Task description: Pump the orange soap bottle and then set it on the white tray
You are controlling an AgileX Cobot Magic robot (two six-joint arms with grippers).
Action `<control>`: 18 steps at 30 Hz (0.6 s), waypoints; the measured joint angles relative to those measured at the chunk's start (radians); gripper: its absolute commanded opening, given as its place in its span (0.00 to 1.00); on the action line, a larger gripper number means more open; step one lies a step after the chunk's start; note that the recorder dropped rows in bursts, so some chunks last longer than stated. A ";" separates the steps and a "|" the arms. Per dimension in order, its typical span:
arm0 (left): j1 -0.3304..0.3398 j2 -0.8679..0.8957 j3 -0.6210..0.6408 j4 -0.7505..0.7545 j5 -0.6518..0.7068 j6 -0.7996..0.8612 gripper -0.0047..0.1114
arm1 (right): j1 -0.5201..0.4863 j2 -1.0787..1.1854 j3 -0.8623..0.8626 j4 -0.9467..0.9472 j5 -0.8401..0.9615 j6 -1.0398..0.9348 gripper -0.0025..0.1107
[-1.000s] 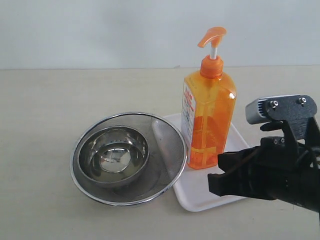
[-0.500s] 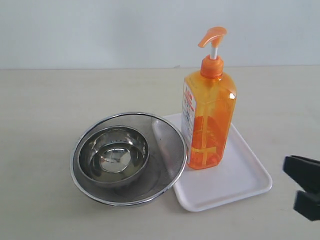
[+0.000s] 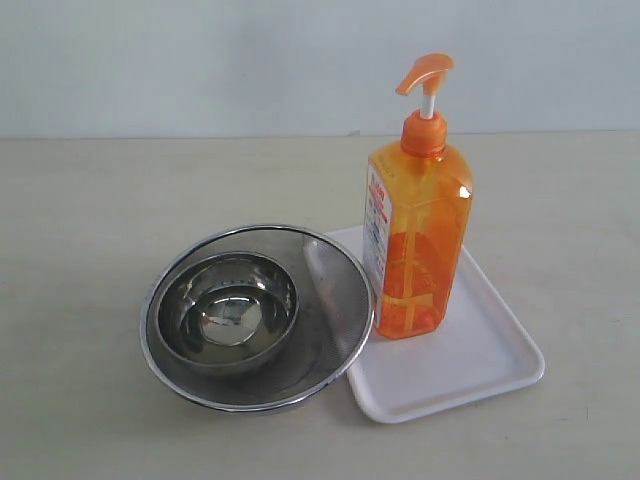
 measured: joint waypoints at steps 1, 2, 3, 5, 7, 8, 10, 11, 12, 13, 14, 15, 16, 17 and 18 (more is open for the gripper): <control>0.000 0.000 0.000 0.000 0.000 0.000 0.08 | -0.015 -0.005 0.000 0.000 0.018 -0.005 0.02; 0.000 0.000 0.000 0.000 0.000 0.000 0.08 | -0.032 -0.008 0.000 0.000 0.032 -0.011 0.02; 0.000 0.000 0.000 0.000 0.000 0.000 0.08 | -0.049 -0.008 0.001 0.000 0.045 -0.012 0.02; 0.000 0.000 0.000 0.000 -0.002 0.000 0.08 | -0.077 -0.008 0.002 -0.002 0.071 -0.010 0.02; 0.000 0.000 0.000 0.000 -0.002 0.000 0.08 | -0.088 -0.009 0.002 -0.004 0.084 0.006 0.02; 0.000 0.000 0.000 0.000 -0.002 0.000 0.08 | -0.090 -0.009 0.002 -0.004 0.089 0.016 0.02; 0.000 0.000 0.000 0.000 -0.002 0.000 0.08 | -0.091 -0.009 0.002 -0.004 0.091 0.029 0.02; 0.000 0.000 0.000 0.000 -0.002 0.000 0.08 | -0.093 -0.009 0.002 -0.004 0.091 0.034 0.02; 0.000 0.000 0.000 0.000 -0.002 0.000 0.08 | -0.093 -0.009 0.002 -0.004 0.091 0.035 0.02; 0.000 0.000 0.000 0.000 -0.002 0.000 0.08 | -0.093 -0.009 0.002 -0.004 0.091 0.040 0.02; 0.000 0.000 0.000 0.000 -0.002 0.000 0.08 | -0.093 -0.009 0.002 -0.004 0.091 0.042 0.02; 0.000 0.000 0.000 0.000 -0.002 0.000 0.08 | -0.093 -0.009 0.002 -0.004 0.091 0.044 0.02; 0.000 0.000 0.000 0.000 -0.002 0.000 0.08 | -0.093 -0.009 0.002 -0.004 0.089 0.043 0.02; 0.000 0.000 0.000 0.000 -0.002 0.000 0.08 | -0.093 -0.009 0.002 -0.004 0.083 0.045 0.02; 0.000 0.000 0.000 0.000 -0.002 0.000 0.08 | -0.093 -0.009 0.002 -0.004 0.078 0.045 0.02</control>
